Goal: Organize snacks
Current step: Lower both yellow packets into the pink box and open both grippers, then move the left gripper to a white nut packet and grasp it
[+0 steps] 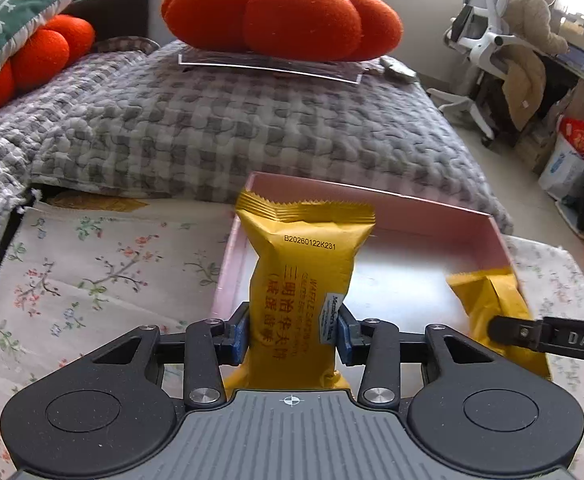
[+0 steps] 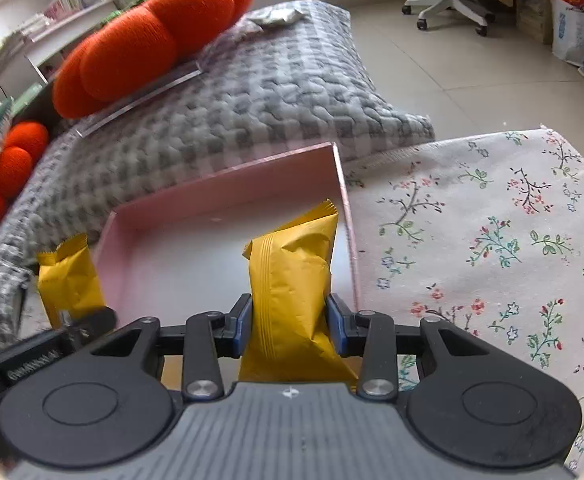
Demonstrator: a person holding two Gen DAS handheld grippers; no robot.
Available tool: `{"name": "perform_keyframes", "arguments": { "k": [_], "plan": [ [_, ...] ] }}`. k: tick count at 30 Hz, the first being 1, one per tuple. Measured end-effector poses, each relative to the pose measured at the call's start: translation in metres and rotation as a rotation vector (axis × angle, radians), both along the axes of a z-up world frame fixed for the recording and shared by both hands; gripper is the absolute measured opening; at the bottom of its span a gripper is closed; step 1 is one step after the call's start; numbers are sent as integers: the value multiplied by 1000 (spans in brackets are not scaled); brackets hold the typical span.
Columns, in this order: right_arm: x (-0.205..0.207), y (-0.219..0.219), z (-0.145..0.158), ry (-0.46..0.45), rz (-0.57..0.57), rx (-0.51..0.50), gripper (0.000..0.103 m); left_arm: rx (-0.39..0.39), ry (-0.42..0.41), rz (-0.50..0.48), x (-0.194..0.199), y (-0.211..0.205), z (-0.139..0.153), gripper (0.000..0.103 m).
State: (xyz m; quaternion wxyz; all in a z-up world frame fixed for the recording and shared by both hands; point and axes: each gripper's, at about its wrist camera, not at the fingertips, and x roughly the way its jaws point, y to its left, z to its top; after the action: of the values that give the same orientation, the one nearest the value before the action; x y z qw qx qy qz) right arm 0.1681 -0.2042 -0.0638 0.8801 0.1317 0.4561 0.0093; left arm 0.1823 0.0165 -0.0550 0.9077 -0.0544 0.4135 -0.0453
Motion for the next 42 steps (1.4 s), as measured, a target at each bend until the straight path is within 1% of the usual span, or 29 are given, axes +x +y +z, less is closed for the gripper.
{"name": "perform_keyframes", "arguments": {
  "k": [1,3,4,5,6,8,10,12,13,15,16,18,19,21,22,24,27,30,31,33,35,36,38,40,42],
  "plan": [
    [1,-1,-2,6,-1,-4,36,5,0,6,0,2,-1,42],
    [4,-3,-4,16,-3,16,40,-5,13,17,0,7,-3,46],
    [5,-4,-3,18,-10,28,41,-12,17,24,-1,9,-2,49],
    [5,-6,0,15,-20,37,44,-26,17,25,-2,11,0,53],
    [4,-7,4,11,-26,44,51,-35,14,25,-4,13,3,56],
    [0,-8,14,-4,-28,46,53,-36,-10,35,-10,15,13,64],
    [-6,-8,23,-23,-33,10,59,-44,-26,49,-15,18,23,67],
    [-11,-6,34,-56,-31,-38,66,-73,-27,69,-19,22,30,71],
    [-16,-5,40,-75,-30,-55,68,-94,-18,80,-22,25,33,72],
    [-23,-5,51,-113,-34,-57,76,-116,1,95,-28,29,37,72],
    [-27,-5,56,-130,-33,-50,78,-122,7,103,-31,31,39,72],
    [-40,-4,70,-179,-37,-33,88,-130,15,109,-38,34,43,74],
    [-46,-4,77,-204,-40,-27,90,-130,17,106,-42,35,45,76],
    [-59,-2,91,-268,-41,-25,101,-117,25,97,-50,35,49,78],
    [-67,-1,98,-299,-40,-36,103,-103,30,94,-55,34,50,78],
    [-75,3,104,-333,-34,-76,103,-82,38,83,-63,32,52,79],
    [-86,9,108,-327,-22,-148,103,-78,46,68,-78,31,52,80],
    [-99,12,113,-343,1,-176,103,-83,51,34,-89,32,52,84],
    [-105,12,117,-358,11,-178,103,-72,44,24,-94,32,51,87],
    [-117,13,118,-406,18,-186,103,-38,59,37,-102,35,44,88],
    [-132,14,112,-488,-4,-197,103,-45,90,23,-105,37,39,88],
    [-131,16,108,-458,14,-219,103,-56,100,15,-108,38,37,88],
    [-121,20,98,-323,74,-255,102,-56,106,1,-114,36,35,88],
    [-120,14,93,-280,50,-224,102,-38,112,-10,-120,34,30,89],
    [-119,4,92,-247,30,-155,102,-43,155,-20,-122,34,19,90]
  ]
}}
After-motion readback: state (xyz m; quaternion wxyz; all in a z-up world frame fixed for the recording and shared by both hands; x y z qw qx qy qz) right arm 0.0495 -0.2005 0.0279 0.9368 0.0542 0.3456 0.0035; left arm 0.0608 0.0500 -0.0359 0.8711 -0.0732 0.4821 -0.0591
